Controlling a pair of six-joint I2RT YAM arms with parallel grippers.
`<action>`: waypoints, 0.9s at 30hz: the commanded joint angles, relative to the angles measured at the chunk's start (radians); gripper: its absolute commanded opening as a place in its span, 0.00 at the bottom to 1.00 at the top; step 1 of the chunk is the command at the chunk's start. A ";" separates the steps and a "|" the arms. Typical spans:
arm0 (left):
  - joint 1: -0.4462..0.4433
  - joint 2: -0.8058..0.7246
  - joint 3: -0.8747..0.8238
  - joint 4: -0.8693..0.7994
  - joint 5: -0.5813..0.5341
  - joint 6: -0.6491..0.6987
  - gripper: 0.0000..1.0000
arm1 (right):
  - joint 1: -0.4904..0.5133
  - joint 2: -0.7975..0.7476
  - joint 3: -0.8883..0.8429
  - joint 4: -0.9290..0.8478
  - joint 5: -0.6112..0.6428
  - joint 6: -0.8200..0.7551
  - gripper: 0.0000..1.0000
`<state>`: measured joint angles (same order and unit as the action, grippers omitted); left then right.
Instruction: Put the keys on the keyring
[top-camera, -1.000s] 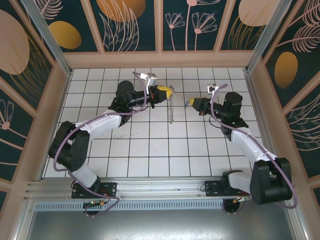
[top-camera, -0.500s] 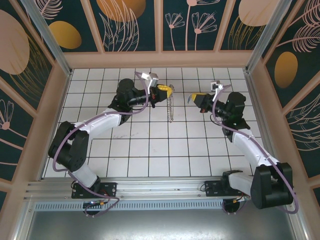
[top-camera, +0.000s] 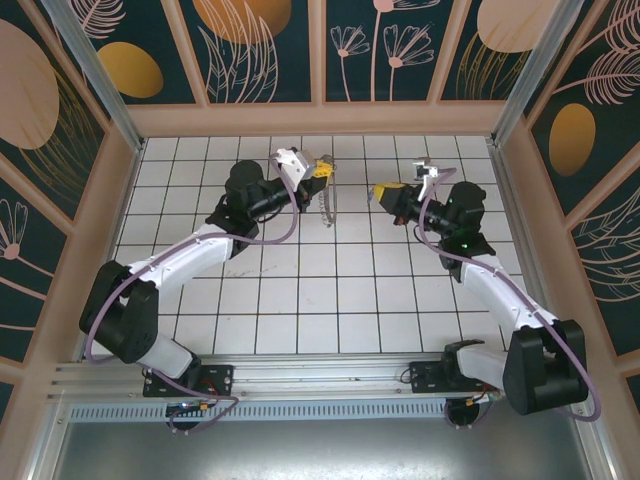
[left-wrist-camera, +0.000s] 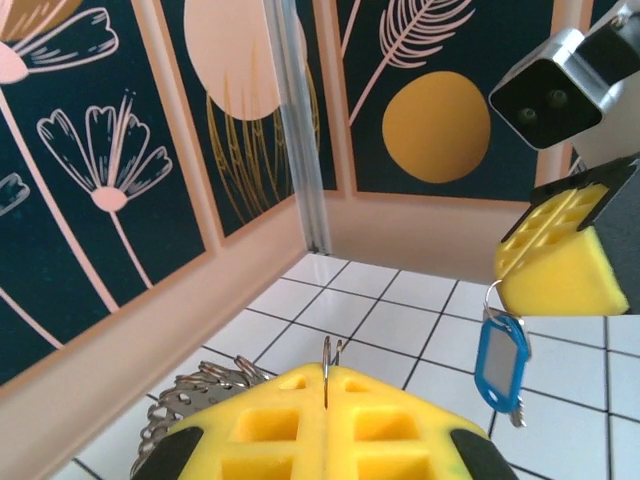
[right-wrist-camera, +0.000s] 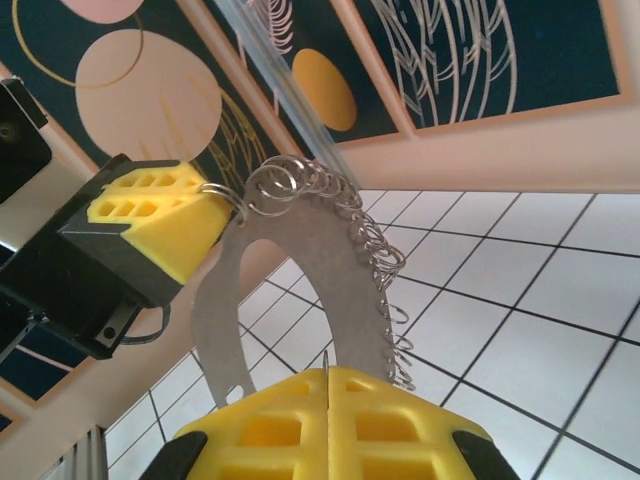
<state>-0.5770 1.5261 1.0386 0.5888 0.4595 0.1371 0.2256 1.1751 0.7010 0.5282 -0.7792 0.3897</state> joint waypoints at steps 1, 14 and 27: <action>-0.010 -0.032 0.001 0.001 -0.041 0.110 0.00 | 0.036 0.022 0.055 0.063 -0.020 -0.042 0.00; -0.015 -0.027 0.016 -0.075 -0.001 0.136 0.00 | 0.135 0.080 0.138 0.014 0.036 -0.120 0.00; -0.026 -0.020 0.021 -0.096 0.026 0.139 0.00 | 0.173 0.138 0.226 -0.118 0.084 -0.240 0.00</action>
<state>-0.5926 1.5238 1.0386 0.4782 0.4633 0.2584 0.3878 1.3025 0.8860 0.4355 -0.7071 0.1989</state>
